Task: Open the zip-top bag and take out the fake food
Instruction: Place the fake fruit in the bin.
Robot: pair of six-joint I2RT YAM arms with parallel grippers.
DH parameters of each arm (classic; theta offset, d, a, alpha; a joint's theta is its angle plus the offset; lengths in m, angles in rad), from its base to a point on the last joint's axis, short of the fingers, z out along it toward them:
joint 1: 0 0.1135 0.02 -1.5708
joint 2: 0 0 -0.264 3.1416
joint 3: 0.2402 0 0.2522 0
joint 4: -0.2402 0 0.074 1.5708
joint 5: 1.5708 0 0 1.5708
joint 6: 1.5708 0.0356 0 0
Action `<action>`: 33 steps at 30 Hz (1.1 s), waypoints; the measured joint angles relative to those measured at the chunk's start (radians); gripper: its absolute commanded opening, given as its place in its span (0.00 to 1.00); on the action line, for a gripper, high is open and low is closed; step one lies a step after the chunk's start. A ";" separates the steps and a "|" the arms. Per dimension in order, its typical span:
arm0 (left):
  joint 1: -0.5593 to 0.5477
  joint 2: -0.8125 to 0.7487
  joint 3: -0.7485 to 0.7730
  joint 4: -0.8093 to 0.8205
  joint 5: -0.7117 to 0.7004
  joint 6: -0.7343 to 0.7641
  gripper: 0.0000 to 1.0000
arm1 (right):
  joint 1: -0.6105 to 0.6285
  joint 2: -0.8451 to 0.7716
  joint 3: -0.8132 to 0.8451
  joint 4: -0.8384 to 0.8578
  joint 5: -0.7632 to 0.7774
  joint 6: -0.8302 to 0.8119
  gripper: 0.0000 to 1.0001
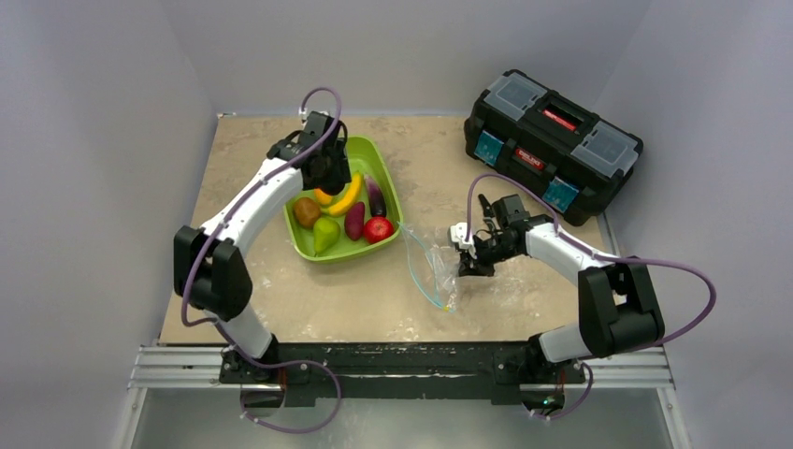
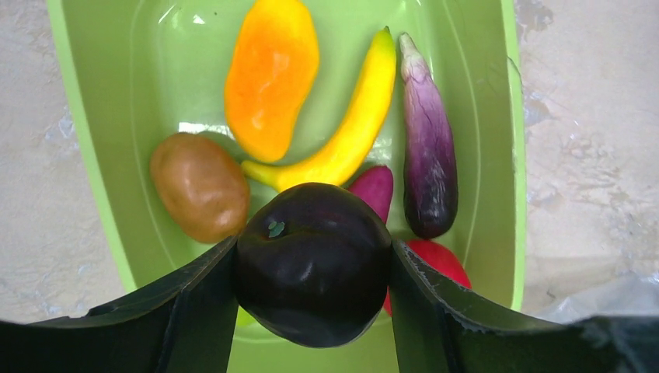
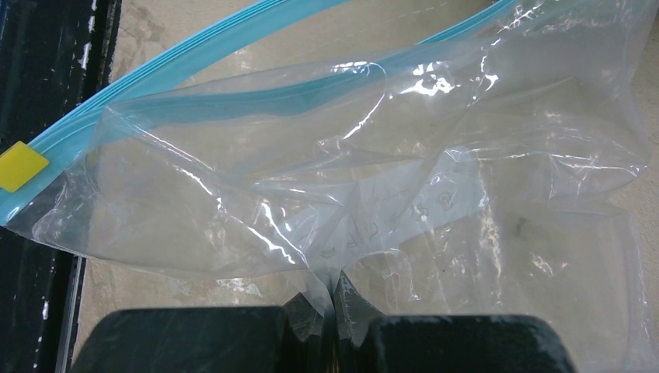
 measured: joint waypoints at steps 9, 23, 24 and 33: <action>0.031 0.258 0.179 -0.080 0.000 0.027 0.04 | -0.003 0.000 0.000 -0.002 0.003 -0.003 0.00; 0.037 0.427 0.362 -0.143 0.005 0.061 0.78 | -0.010 0.000 0.000 -0.004 0.003 -0.009 0.00; 0.037 0.432 0.373 -0.146 0.006 0.066 0.83 | -0.010 0.000 0.000 -0.005 0.003 -0.010 0.00; 0.037 0.435 0.413 -0.169 0.015 0.077 1.00 | -0.014 -0.003 0.000 -0.009 0.003 -0.016 0.00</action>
